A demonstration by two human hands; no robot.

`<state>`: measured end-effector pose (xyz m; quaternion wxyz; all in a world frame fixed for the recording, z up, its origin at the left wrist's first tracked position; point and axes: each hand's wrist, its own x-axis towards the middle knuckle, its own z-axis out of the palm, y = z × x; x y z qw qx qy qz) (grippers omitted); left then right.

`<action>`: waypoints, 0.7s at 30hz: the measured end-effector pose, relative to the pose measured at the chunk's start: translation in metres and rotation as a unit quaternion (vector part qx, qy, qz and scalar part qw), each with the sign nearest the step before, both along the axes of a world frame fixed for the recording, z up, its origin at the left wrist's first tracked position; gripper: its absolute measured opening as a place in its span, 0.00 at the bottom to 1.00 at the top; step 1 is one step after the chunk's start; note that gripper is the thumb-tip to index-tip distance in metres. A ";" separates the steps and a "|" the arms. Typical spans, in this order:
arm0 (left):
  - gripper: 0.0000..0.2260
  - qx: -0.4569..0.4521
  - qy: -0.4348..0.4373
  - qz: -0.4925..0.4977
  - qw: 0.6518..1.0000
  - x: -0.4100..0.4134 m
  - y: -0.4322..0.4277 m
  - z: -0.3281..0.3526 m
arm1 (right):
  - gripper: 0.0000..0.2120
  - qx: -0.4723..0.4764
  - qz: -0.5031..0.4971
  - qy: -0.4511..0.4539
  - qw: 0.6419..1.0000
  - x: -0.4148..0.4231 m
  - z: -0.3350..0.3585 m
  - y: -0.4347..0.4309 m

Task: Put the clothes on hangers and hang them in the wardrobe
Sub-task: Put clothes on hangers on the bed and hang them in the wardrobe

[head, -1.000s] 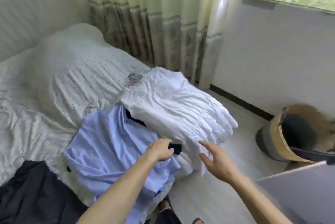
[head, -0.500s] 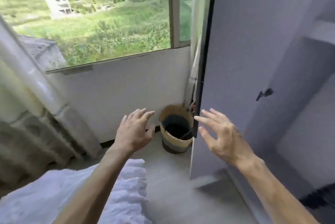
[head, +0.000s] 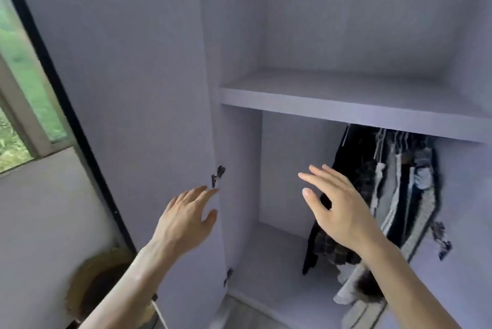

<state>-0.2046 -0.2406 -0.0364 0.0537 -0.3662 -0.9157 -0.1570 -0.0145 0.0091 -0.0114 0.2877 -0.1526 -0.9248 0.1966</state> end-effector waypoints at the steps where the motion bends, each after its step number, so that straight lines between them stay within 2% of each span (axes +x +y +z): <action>1: 0.23 0.004 -0.005 -0.025 1.000 0.000 0.023 0.001 | 0.19 0.002 -0.025 -0.002 1.000 0.005 0.001 0.015; 8: 0.24 0.008 -0.030 -0.143 0.989 -0.015 0.163 0.014 | 0.20 -0.006 -0.151 0.014 0.988 0.021 0.007 0.116; 13: 0.24 0.002 -0.061 -0.184 0.981 -0.034 0.256 0.022 | 0.22 -0.003 -0.247 0.070 0.966 0.009 0.027 0.180; 16: 0.25 -0.004 -0.121 -0.200 0.972 -0.044 0.309 0.008 | 0.23 0.056 -0.300 0.094 0.948 -0.005 0.037 0.221; 19: 0.26 -0.001 -0.197 -0.206 0.958 -0.045 0.349 -0.011 | 0.23 0.113 -0.353 0.046 0.928 -0.023 0.041 0.262; 21: 0.26 0.005 -0.233 -0.212 0.949 -0.044 0.370 -0.026 | 0.22 0.156 -0.376 0.048 0.912 -0.035 0.033 0.281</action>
